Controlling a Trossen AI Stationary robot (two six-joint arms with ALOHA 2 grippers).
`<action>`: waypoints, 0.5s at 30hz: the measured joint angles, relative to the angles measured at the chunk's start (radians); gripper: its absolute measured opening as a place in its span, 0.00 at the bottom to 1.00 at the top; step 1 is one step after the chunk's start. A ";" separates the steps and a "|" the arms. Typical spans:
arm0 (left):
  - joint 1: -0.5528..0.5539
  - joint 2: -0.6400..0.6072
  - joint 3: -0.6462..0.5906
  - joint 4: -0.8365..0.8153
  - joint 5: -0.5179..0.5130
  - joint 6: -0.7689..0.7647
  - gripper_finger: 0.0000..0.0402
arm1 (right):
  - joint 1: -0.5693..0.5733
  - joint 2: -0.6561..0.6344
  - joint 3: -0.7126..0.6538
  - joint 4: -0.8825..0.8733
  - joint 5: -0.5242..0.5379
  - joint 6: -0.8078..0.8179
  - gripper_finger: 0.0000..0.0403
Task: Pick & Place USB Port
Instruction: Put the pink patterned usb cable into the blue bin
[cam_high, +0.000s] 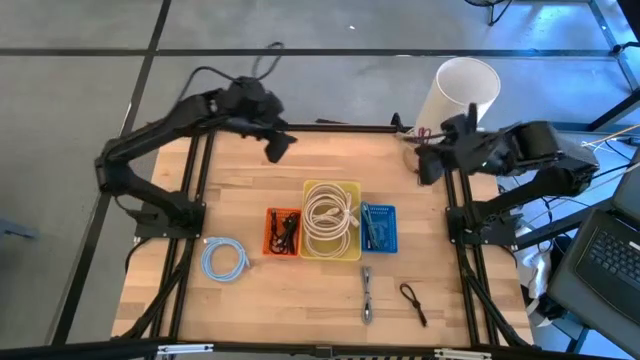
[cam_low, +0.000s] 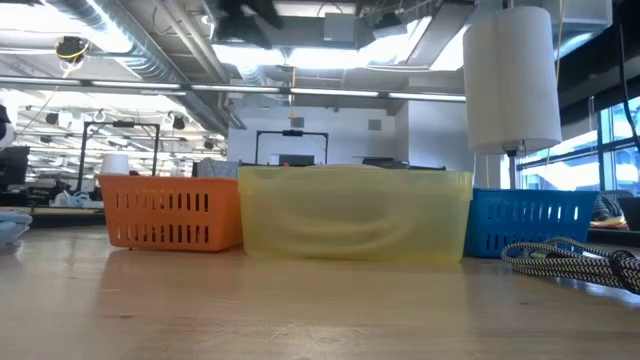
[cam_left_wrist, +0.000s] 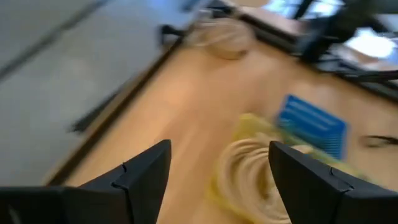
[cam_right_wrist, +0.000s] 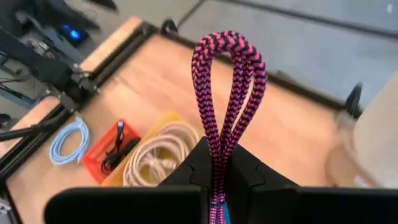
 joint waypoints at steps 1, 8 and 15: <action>0.000 -0.023 0.000 -0.026 -0.047 0.001 0.65 | 0.022 0.014 0.000 -0.013 0.000 0.037 0.04; 0.000 -0.174 -0.004 -0.159 -0.283 0.018 0.65 | 0.180 0.127 0.000 -0.155 -0.037 0.312 0.04; 0.000 -0.349 -0.200 -0.126 -0.360 -0.046 0.65 | 0.278 0.176 -0.097 -0.121 -0.055 0.537 0.04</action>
